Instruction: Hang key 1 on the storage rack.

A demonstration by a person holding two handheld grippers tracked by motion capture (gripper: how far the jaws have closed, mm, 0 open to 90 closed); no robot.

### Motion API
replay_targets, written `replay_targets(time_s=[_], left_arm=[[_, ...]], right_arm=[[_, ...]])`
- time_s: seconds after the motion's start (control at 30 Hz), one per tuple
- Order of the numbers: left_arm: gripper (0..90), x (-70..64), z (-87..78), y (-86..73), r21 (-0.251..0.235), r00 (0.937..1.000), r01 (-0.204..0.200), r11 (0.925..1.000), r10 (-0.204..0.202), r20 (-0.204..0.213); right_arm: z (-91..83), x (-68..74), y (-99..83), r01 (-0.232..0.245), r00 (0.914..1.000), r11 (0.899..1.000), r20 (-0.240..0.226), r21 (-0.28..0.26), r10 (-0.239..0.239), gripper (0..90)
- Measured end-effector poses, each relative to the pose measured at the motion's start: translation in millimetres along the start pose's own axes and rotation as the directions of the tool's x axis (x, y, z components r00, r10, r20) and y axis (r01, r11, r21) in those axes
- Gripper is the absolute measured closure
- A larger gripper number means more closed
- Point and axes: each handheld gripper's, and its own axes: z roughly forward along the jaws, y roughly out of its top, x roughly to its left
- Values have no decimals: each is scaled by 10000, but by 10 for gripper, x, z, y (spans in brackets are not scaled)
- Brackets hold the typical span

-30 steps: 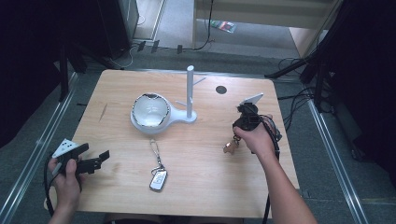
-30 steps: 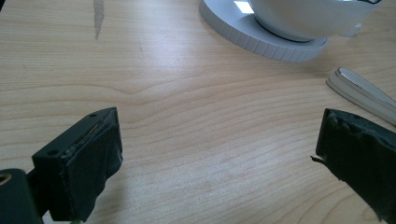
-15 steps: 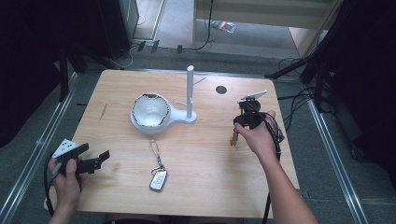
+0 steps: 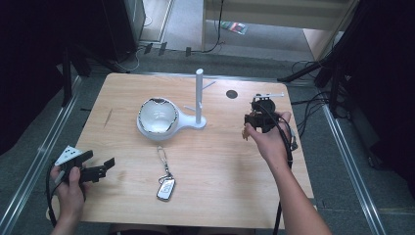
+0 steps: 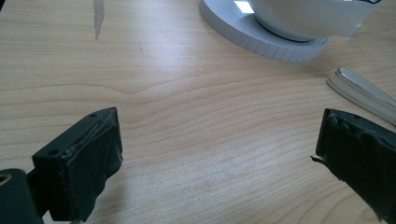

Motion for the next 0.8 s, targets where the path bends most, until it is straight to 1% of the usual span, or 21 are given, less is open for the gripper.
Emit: replay_targets(time_s=[0.03,0.17,0.27,0.3,0.4,0.43,0.53,0.6,0.67,0.73,0.8], left_arm=[[9,0,0,0,-1,10000,2,10000,-2,1],[9,1,-1,1,14,10000,1,10000,-1,17],[9,2,-1,0,6,10000,5,10000,-5,24],[9,2,-1,0,7,10000,5,10000,-5,21],[9,3,-2,1,8,10000,-12,10000,12,21],[9,2,-2,0,8,10000,3,10000,-3,23],[9,2,-1,1,15,10000,0,10000,0,19],[9,1,-1,1,15,10000,0,10000,0,13],[9,1,0,0,2,10000,5,10000,-5,22],[9,2,-1,0,6,10000,4,10000,-4,29],[9,5,-2,1,14,10000,-11,10000,11,43]], right_arm=[[-16,3,6,57,10000,9997,-16,-228,-58,618],[-64,19,24,136,9999,9963,-7,-848,-137,618],[-87,26,36,241,9996,9925,-99,-1200,-255,616],[-95,23,41,335,9992,9897,-147,-1390,-359,616],[-119,26,55,370,9990,9835,-184,-1768,-409,616],[-132,25,61,424,9987,9801,-182,-1941,-468,616],[-156,31,70,511,9983,9737,-168,-2220,-563,614],[-178,42,72,841,9961,9646,-39,-2498,-879,613],[-194,49,69,1250,9921,9529,275,-2763,-1222,613],[-211,54,70,1426,9897,9420,339,-3039,-1389,613],[-225,68,74,1468,9890,9354,320,-3215,-1442,613]])
